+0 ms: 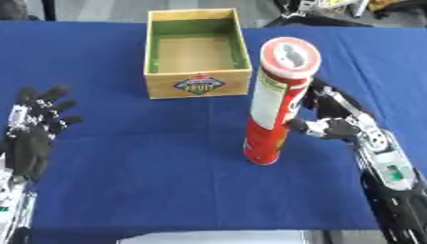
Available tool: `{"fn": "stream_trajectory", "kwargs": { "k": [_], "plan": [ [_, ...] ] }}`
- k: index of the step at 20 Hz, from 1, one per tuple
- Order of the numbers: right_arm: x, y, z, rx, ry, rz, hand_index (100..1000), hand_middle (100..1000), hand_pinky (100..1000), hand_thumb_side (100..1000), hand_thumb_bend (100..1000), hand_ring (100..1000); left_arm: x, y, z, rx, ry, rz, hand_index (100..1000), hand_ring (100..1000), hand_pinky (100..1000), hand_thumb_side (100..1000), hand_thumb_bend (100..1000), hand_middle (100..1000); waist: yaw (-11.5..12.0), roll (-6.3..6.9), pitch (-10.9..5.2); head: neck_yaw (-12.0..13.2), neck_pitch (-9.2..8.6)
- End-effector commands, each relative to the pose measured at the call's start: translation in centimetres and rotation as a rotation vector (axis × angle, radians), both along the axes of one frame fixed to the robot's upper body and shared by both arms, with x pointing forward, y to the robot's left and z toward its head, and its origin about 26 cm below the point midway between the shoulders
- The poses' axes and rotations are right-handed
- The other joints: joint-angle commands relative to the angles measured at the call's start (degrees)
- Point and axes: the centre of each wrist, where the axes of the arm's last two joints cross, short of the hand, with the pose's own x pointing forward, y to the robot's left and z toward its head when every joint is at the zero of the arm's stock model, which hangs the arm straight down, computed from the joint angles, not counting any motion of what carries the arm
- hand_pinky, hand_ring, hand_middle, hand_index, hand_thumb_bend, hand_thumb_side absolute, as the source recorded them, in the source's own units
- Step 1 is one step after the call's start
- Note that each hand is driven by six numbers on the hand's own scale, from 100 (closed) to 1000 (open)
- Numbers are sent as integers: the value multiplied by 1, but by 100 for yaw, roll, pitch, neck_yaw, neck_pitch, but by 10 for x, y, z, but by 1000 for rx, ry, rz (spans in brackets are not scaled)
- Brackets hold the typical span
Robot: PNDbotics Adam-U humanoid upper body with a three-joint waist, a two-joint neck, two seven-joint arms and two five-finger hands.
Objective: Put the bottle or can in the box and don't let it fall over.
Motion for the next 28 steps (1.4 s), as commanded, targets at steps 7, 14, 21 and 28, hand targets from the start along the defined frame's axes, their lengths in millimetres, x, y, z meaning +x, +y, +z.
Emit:
{"fn": "stream_trajectory", "kwargs": {
  "k": [7, 14, 21, 28],
  "plan": [
    [3, 12, 8, 23, -16, 6, 967, 935, 829, 358, 733, 955, 2, -1, 6, 9, -20, -9, 920, 913, 792, 1000, 414, 919, 19, 11, -84, -30, -8],
    [2, 11, 8, 19, -17, 22, 967, 928, 828, 357, 732, 953, 1, -1, 6, 9, -19, -8, 920, 914, 792, 1000, 415, 918, 15, 5, -87, -26, -8],
    [0, 11, 11, 10, -22, 62, 967, 926, 827, 356, 735, 953, 1, 0, 6, 9, -19, -7, 920, 914, 792, 1000, 415, 917, 12, 3, -94, -26, -8],
    [-1, 15, 11, 1, -12, 118, 967, 925, 826, 353, 733, 953, 1, 0, 6, 9, -19, -8, 920, 914, 792, 1000, 414, 917, 3, 6, -94, -33, -8]
  ]
}}
